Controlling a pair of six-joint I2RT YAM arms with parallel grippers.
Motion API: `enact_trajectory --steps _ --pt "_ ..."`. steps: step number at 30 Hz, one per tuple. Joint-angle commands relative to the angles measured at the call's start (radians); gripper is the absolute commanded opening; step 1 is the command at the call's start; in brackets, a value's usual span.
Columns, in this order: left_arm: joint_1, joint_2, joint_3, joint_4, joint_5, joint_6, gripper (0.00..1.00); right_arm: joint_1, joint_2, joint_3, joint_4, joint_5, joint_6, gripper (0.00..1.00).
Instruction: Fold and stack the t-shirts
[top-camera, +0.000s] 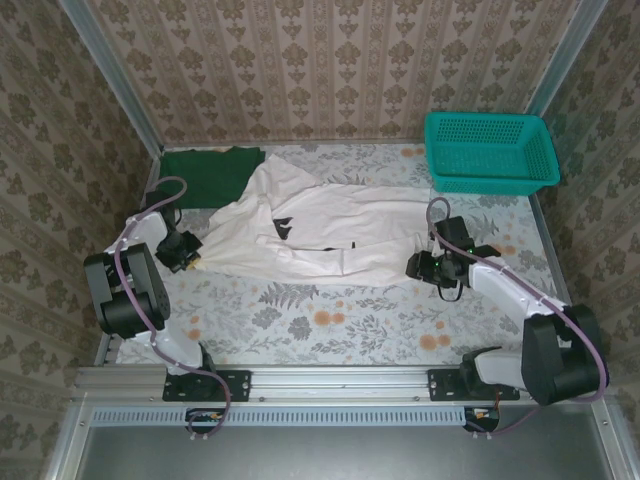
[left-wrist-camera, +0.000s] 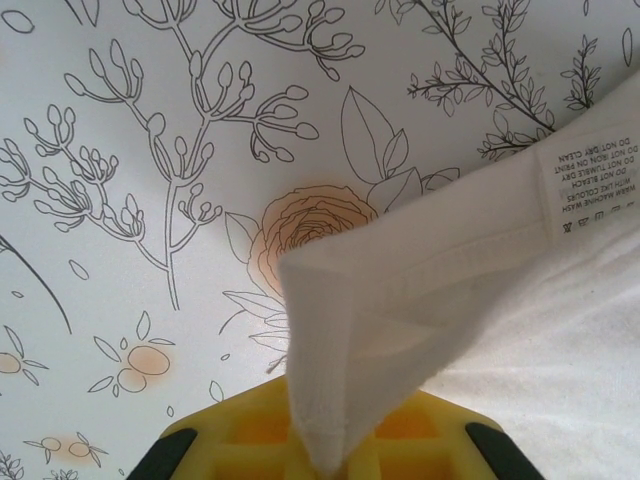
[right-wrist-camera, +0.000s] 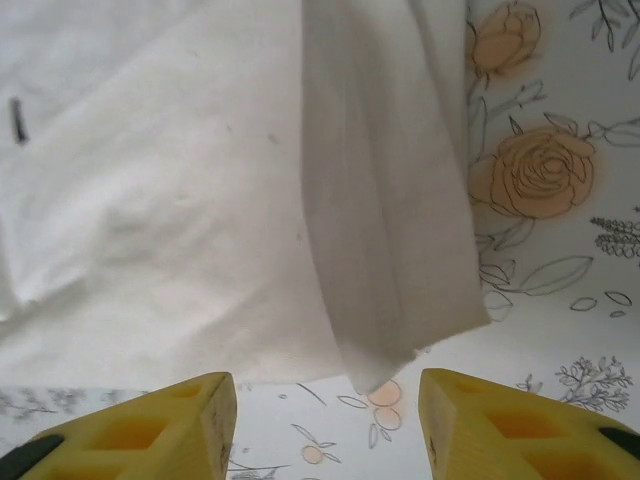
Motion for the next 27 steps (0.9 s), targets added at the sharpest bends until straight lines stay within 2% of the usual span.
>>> enact_trajectory --steps 1,5,10,13,17,22,24,27 --pt "0.004 -0.028 0.002 -0.019 0.003 0.025 0.09 0.035 0.075 0.054 -0.078 0.142 -0.022 0.5" --pt "0.004 -0.023 0.004 -0.018 -0.003 0.02 0.07 0.039 0.208 0.121 -0.158 0.186 -0.016 0.42" --pt "0.014 -0.024 0.022 -0.037 -0.034 0.029 0.07 0.023 0.3 0.215 -0.321 0.342 -0.064 0.29" --pt "0.03 -0.026 0.023 -0.037 -0.034 0.026 0.07 -0.022 0.266 0.195 -0.315 0.366 -0.102 0.27" --pt "0.052 -0.025 0.02 -0.038 -0.04 0.021 0.04 -0.101 0.202 0.175 -0.275 0.318 -0.112 0.32" --pt "0.07 -0.028 0.022 -0.04 -0.027 0.022 0.04 -0.199 0.185 0.183 -0.276 0.331 -0.119 0.3" --pt "0.069 -0.03 0.02 -0.038 -0.008 0.019 0.04 -0.221 0.155 0.184 -0.267 0.283 -0.11 0.29" --pt "0.064 -0.041 0.01 -0.03 0.005 0.014 0.06 -0.205 0.059 0.136 -0.168 0.034 -0.089 0.3"
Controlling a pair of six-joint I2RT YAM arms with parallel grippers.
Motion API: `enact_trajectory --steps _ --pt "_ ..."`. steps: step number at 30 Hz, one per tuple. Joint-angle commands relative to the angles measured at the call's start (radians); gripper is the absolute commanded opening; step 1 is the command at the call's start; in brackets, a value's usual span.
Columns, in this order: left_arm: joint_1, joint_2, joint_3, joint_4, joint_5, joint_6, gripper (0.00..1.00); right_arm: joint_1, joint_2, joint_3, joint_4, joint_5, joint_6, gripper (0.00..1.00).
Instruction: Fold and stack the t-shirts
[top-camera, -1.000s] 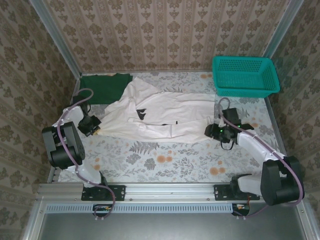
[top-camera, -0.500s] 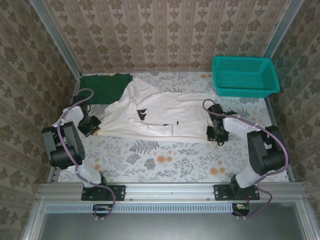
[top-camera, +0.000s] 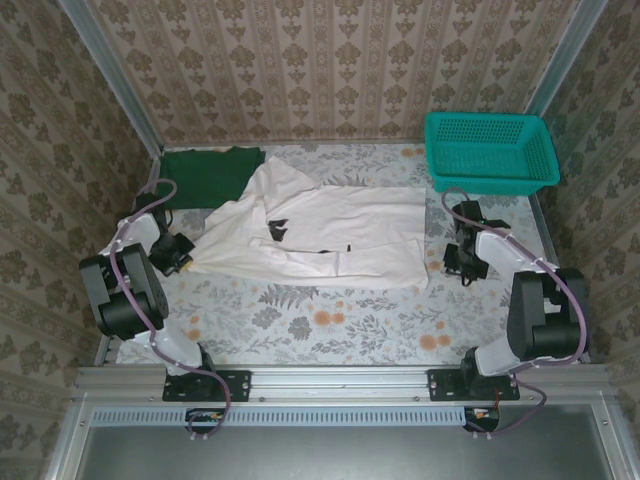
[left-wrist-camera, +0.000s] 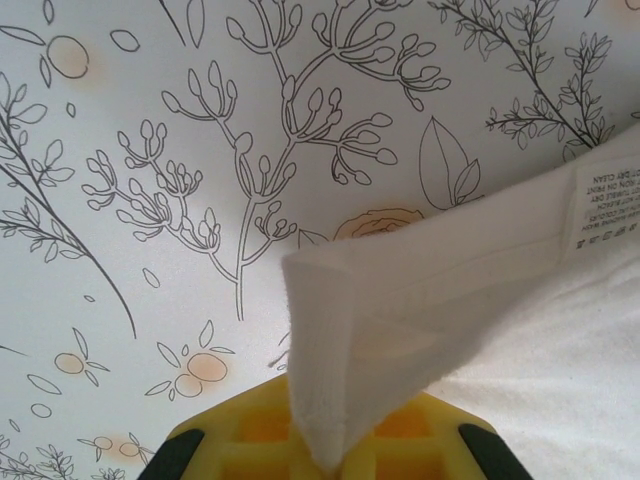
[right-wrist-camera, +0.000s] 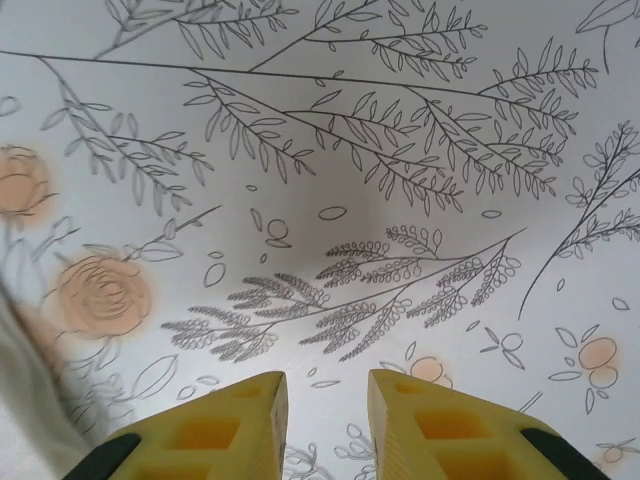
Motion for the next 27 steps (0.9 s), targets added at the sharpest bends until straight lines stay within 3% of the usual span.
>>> enact_trajectory --steps 1,3,10,27 --pt "0.002 -0.044 0.009 -0.018 0.011 0.006 0.06 0.026 -0.119 -0.05 0.075 -0.268 0.032 0.3" --pt "0.001 -0.047 0.007 -0.018 0.017 0.006 0.07 0.043 -0.144 -0.09 0.119 -0.392 0.093 0.31" --pt "-0.002 -0.051 0.007 -0.012 0.034 0.005 0.07 0.074 -0.136 -0.219 0.194 -0.445 0.332 0.22" --pt "-0.009 -0.06 -0.015 0.001 0.023 0.009 0.02 0.102 0.022 -0.173 0.181 -0.37 0.3 0.21"
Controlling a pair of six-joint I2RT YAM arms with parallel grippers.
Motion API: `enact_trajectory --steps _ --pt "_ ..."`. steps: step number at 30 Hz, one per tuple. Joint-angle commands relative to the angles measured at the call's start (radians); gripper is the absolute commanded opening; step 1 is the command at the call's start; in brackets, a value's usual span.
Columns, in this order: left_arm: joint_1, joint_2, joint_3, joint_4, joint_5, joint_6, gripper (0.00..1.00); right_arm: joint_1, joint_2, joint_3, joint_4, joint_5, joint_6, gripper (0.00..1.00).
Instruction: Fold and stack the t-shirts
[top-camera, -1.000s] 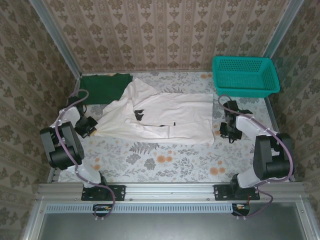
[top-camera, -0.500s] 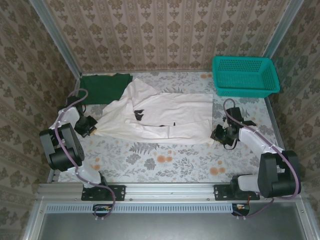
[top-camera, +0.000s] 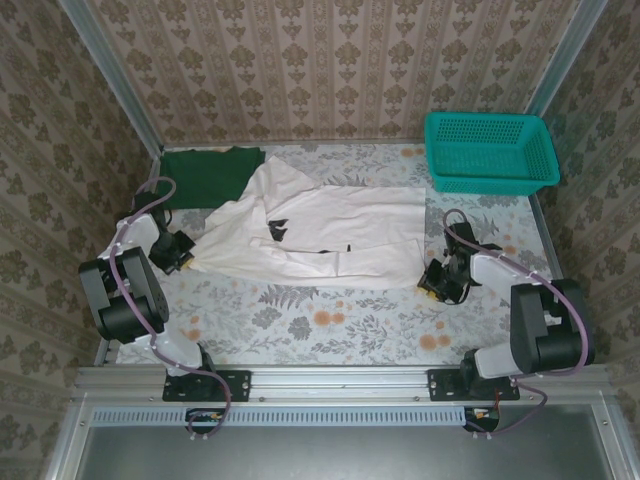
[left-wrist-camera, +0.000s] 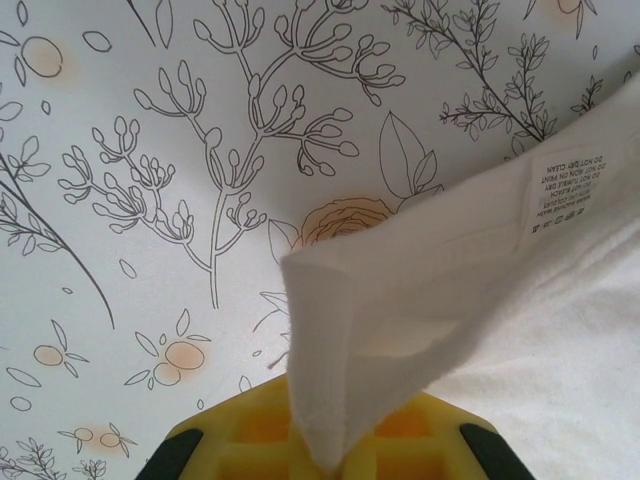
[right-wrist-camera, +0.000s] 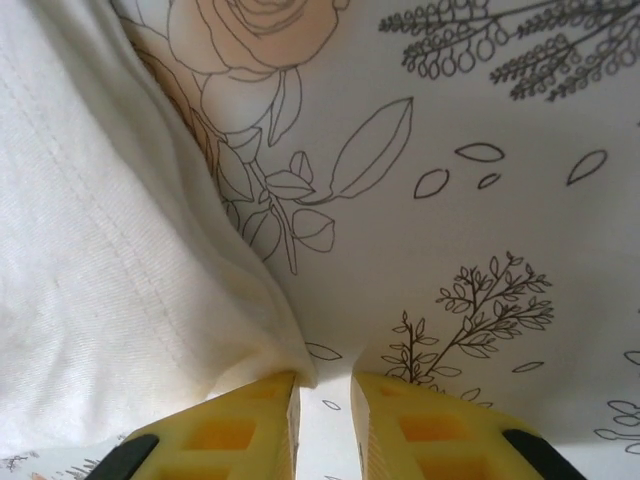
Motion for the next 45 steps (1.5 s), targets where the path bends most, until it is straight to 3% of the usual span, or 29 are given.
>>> enact_trajectory --steps 1,6,12,16,21,28,36,40,41,45 --pt "-0.006 -0.031 -0.014 -0.003 -0.011 0.007 0.02 0.011 0.037 0.027 0.022 0.016 -0.01 0.2" --pt "-0.008 -0.042 -0.02 0.001 -0.006 0.007 0.02 0.018 -0.062 0.009 0.06 0.005 -0.007 0.25" --pt "-0.008 -0.042 -0.026 0.001 0.002 0.006 0.02 0.019 0.033 0.03 0.042 0.002 -0.027 0.26" --pt "-0.01 -0.044 -0.026 -0.002 -0.002 0.006 0.02 0.022 0.078 0.066 0.014 0.037 -0.039 0.2" --pt "-0.01 -0.046 -0.025 -0.002 -0.028 0.013 0.0 0.021 0.117 0.146 -0.127 0.105 -0.118 0.0" --pt "0.004 -0.059 -0.017 -0.005 -0.074 0.027 0.0 -0.029 0.109 0.23 -0.34 0.174 -0.307 0.0" --pt "0.014 -0.079 -0.046 0.006 -0.074 0.028 0.0 -0.036 0.133 0.225 -0.419 0.097 -0.236 0.0" --pt "0.014 -0.084 -0.067 0.018 -0.062 0.022 0.0 -0.097 0.074 0.099 -0.305 0.033 -0.082 0.08" --pt "0.013 -0.082 -0.073 0.019 -0.059 0.019 0.0 -0.119 0.048 0.044 -0.245 0.025 -0.035 0.15" --pt "0.014 -0.085 -0.087 0.009 -0.055 0.018 0.05 -0.191 -0.009 -0.034 -0.159 0.062 0.024 0.24"
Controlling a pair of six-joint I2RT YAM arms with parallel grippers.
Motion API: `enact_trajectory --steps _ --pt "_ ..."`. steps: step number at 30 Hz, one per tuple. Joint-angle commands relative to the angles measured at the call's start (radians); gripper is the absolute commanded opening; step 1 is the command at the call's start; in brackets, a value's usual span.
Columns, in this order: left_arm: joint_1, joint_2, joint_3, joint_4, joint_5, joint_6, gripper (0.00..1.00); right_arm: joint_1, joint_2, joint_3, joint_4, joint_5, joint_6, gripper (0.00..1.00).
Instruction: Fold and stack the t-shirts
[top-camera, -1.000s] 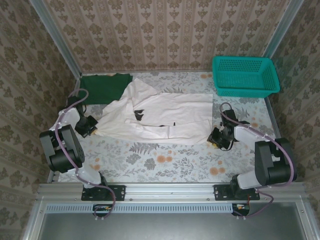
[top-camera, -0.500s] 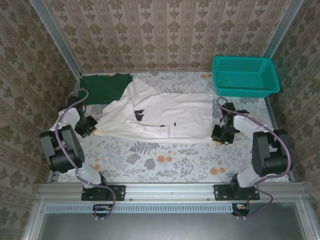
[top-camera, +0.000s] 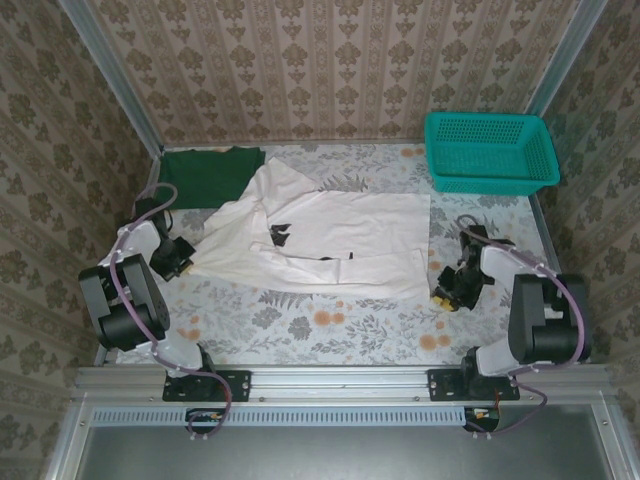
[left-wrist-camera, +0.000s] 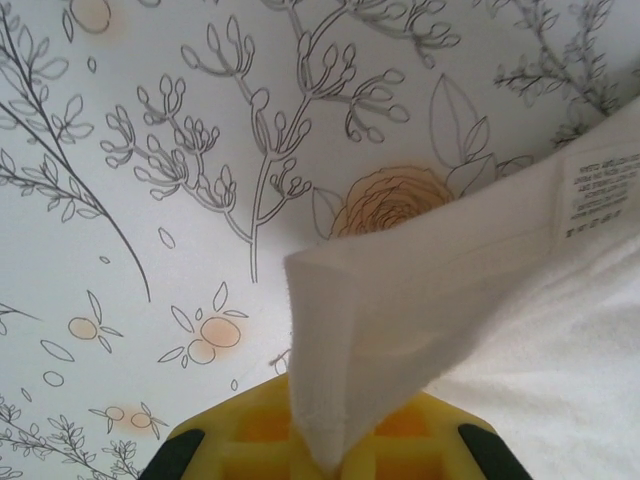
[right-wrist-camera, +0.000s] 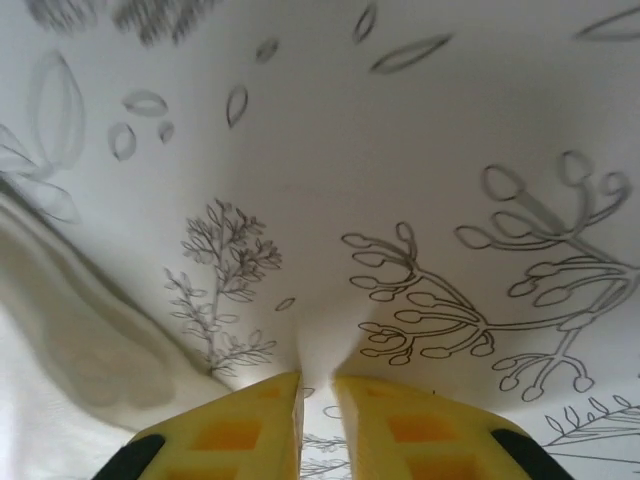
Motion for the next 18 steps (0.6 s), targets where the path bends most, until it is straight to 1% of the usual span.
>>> enact_trajectory --steps 1,2,3,4,6,7,9,11,14,18 --pt "0.012 -0.036 -0.008 -0.012 -0.022 0.013 0.07 -0.058 -0.03 -0.063 0.054 0.037 0.105 0.26" --pt "0.013 -0.042 -0.006 -0.021 -0.024 0.012 0.13 -0.077 -0.038 -0.064 0.05 0.036 0.111 0.28" --pt "0.012 -0.046 0.0 -0.027 -0.021 0.007 0.23 -0.094 -0.041 -0.063 0.05 0.033 0.117 0.3" --pt "0.012 -0.053 0.008 -0.033 -0.015 0.005 0.31 -0.101 -0.089 -0.065 0.065 0.02 0.12 0.31" --pt "0.013 -0.069 0.035 -0.055 -0.008 -0.005 0.43 -0.101 -0.151 -0.052 0.1 0.006 0.126 0.36" --pt "0.012 -0.078 0.052 -0.064 -0.008 -0.01 0.47 -0.097 -0.173 -0.044 0.13 -0.013 0.12 0.36" --pt "-0.001 -0.098 0.096 -0.085 -0.017 -0.014 0.5 -0.071 -0.197 -0.014 0.184 -0.043 0.088 0.37" --pt "-0.034 -0.109 0.138 -0.103 -0.042 -0.011 0.52 -0.043 -0.171 0.026 0.245 -0.059 0.06 0.38" --pt "-0.101 -0.102 0.193 -0.128 -0.074 0.013 0.55 0.009 -0.061 0.12 0.255 -0.076 -0.001 0.38" --pt "-0.17 -0.075 0.189 -0.127 -0.091 0.038 0.55 0.084 0.132 0.276 0.203 -0.028 -0.086 0.36"
